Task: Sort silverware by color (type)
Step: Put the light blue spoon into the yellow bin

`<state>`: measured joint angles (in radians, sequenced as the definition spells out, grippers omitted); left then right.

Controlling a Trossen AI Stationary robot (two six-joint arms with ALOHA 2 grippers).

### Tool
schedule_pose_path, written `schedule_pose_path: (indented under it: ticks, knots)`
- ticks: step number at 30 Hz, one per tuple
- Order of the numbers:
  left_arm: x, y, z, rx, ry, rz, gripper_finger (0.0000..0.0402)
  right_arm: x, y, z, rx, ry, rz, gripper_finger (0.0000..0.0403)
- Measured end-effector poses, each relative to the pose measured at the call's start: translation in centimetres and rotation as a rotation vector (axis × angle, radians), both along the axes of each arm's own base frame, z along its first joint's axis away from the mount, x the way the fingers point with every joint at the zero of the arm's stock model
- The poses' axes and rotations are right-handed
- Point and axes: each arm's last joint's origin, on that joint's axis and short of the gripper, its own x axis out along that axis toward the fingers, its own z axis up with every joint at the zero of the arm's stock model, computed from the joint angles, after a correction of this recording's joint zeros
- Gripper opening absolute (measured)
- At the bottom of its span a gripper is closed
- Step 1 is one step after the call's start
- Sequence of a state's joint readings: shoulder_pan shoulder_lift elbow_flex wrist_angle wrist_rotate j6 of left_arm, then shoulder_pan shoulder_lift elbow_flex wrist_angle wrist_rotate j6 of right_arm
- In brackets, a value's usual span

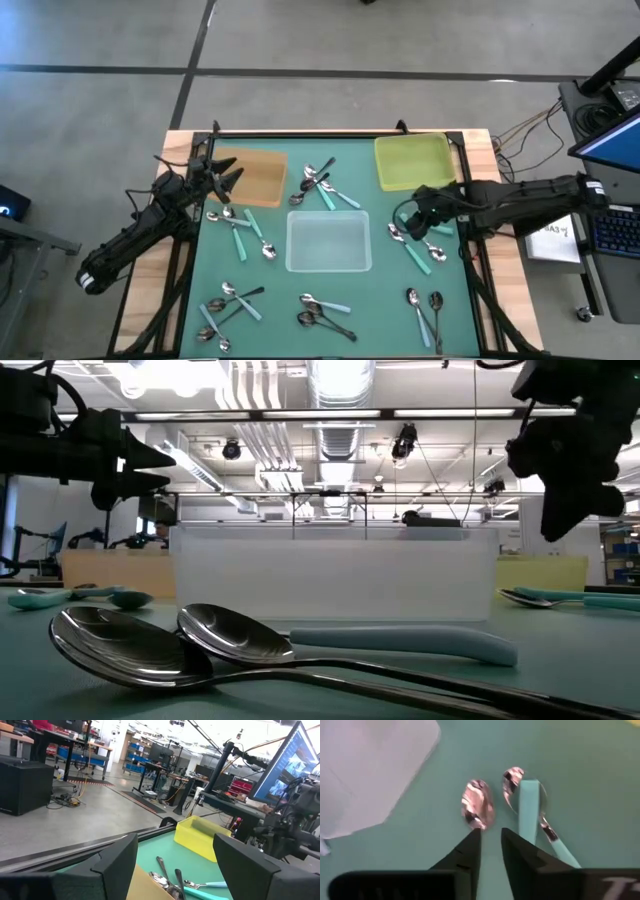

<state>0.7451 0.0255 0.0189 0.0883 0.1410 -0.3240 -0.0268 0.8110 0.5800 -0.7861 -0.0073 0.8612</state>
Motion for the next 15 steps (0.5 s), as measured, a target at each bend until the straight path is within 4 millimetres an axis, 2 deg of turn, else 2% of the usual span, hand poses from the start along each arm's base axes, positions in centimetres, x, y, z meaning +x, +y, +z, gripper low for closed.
schedule_pose_path:
  ticks: [7,15]
  knots:
    - [0.0,0.0,0.0,0.000,0.000,0.000,0.0247,0.8,0.0,-1.2,0.026,0.186,-0.018,0.0130]
    - [0.0,0.0,0.0,0.000,0.000,0.000,0.0247,1.6,0.1,-2.8,0.061,0.297,-0.010,0.0133]
